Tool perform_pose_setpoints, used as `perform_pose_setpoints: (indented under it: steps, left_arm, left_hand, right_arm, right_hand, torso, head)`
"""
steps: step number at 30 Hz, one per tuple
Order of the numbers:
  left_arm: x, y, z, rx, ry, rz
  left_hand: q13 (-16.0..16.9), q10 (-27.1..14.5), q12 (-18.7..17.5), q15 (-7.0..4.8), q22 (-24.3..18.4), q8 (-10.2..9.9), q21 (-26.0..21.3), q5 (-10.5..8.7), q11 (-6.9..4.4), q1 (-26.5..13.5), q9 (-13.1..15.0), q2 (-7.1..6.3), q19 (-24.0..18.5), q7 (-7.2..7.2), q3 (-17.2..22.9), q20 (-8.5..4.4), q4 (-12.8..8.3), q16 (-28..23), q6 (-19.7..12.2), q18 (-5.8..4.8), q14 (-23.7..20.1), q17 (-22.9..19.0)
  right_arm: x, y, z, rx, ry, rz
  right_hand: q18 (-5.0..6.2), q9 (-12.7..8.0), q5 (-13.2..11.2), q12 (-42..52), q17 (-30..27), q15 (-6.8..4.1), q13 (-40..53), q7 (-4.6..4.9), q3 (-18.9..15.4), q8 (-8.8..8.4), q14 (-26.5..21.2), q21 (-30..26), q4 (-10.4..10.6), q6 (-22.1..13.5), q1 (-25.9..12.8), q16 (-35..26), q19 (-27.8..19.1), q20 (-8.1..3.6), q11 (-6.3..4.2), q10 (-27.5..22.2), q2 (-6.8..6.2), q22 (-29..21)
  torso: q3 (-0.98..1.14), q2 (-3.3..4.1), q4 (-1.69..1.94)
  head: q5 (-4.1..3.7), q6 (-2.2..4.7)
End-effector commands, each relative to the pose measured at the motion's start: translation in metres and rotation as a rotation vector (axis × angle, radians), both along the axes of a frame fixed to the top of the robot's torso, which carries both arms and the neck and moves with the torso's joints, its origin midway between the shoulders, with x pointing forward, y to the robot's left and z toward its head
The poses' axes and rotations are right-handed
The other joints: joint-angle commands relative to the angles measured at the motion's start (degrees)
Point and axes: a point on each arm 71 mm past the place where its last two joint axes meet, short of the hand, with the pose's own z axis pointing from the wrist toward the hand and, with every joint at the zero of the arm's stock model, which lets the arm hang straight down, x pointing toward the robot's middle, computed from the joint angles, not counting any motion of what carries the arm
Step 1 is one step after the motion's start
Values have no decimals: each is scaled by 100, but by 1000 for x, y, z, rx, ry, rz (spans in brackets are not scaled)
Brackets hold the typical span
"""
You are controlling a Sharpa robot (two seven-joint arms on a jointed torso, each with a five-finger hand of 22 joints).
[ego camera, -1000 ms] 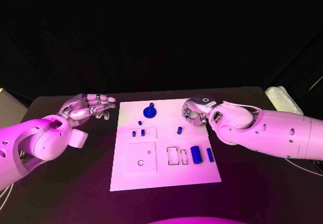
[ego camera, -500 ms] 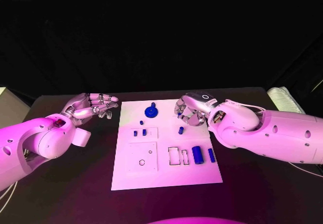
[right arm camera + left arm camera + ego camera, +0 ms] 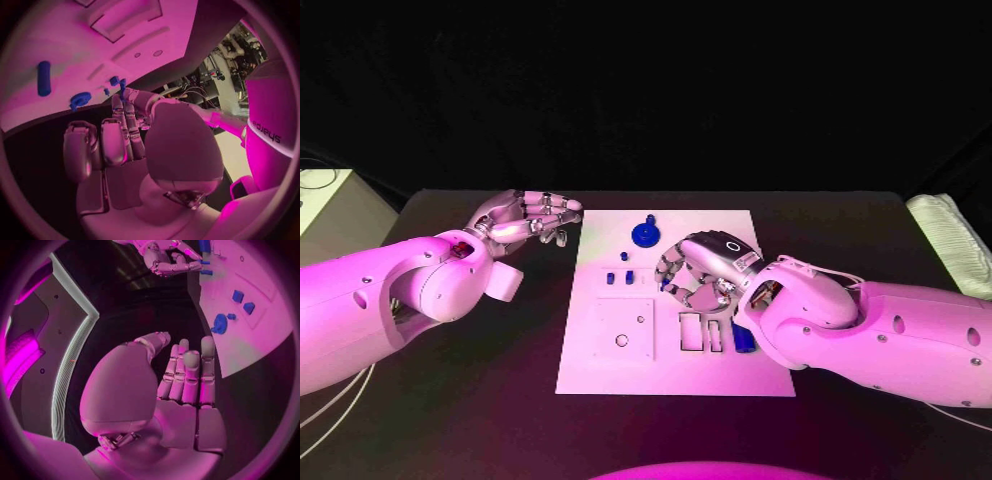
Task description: Assemble the parts on the task board
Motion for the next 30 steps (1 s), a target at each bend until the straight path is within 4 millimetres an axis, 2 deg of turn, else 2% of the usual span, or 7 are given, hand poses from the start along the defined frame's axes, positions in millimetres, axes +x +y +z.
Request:
perform_pose_setpoints:
  steps: [1, 4, 8, 15, 21, 30]
  left_arm:
    - [-1, -4, 2, -11, -17, 1]
    - [-1, -5, 2, -13, -17, -1]
    - [-2, -7, 2, -15, -17, -5]
    - [-2, -10, 2, -18, -18, -11]
    - [-3, -12, 2, -20, -16, -16]
    - [-3, -13, 2, -20, -14, -19]
  left_hand:
    - [8, -34, 29, 9, -7, -25, -22, 21, -6, 36, -7, -12, 18, 4, -5, 30, -23, -1, -27, 73, -28, -5]
    - [8, -34, 29, 9, -7, -25, -22, 21, -6, 36, -7, -12, 18, 4, -5, 30, -23, -1, -27, 73, -28, -5]
    - [12, -37, 35, 11, -7, -24, -23, 22, -4, 40, -7, -9, 19, 6, -6, 33, -25, 2, -28, 73, -24, 5]
    - [12, -37, 35, 11, -7, -24, -23, 22, -4, 40, -7, -9, 19, 6, -6, 33, -25, 2, -28, 73, -24, 5]
    - [12, -37, 35, 11, -7, -24, -23, 22, -4, 40, -7, -9, 19, 6, -6, 33, -25, 2, -28, 73, -24, 5]
    - [15, -43, 40, 14, -8, -20, -25, 21, -1, 40, -7, -8, 20, 8, -10, 36, -25, 3, -25, 72, -29, -2]
  right_arm:
    - [-4, 6, -5, 38, -15, 37]
    - [-7, 11, -12, 36, -8, 49]
    - [-8, 16, -20, 31, -2, 58]
    - [-8, 24, -33, 12, 6, 60]
    - [-6, 28, -40, -5, 7, 60]
    - [-6, 32, -46, -21, 19, 63]
  right_hand:
    - [-70, 12, 35, 18, -3, -38, 17, 20, 33, 38, 187, 15, -10, 12, 45, 36, 174, -16, -119, 180, 121, 613]
    - [-70, 12, 35, 18, -3, -38, 17, 20, 33, 38, 187, 15, -10, 12, 45, 36, 174, -16, -119, 180, 121, 613]
    - [-74, 15, 35, 16, 4, -37, 17, 22, 37, 38, 188, 31, -17, 10, 45, 43, 182, -16, -117, 179, 121, 630]
    - [-73, 18, 35, 14, 9, -36, 17, 24, 42, 38, 189, 26, -24, 8, 46, 48, 179, -15, -116, 180, 121, 626]
    - [-71, 22, 34, 12, 4, -34, 17, 28, 47, 38, 188, 21, -32, 5, 45, 47, 176, -15, -114, 179, 121, 620]
    - [-71, 22, 34, 12, 4, -34, 17, 28, 47, 38, 188, 21, -32, 5, 45, 47, 176, -15, -114, 179, 121, 620]
  torso:
    - [-2, 2, -6]
    - [-4, 3, -5]
    - [-6, 7, -9]
    - [-3, 8, -8]
    - [-4, 5, 1]
    - [-1, 10, -12]
  head:
    - [169, -61]
    - [263, -86]
    - [320, -106]
    - [425, -188]
    - [461, -220]
    - [492, -252]
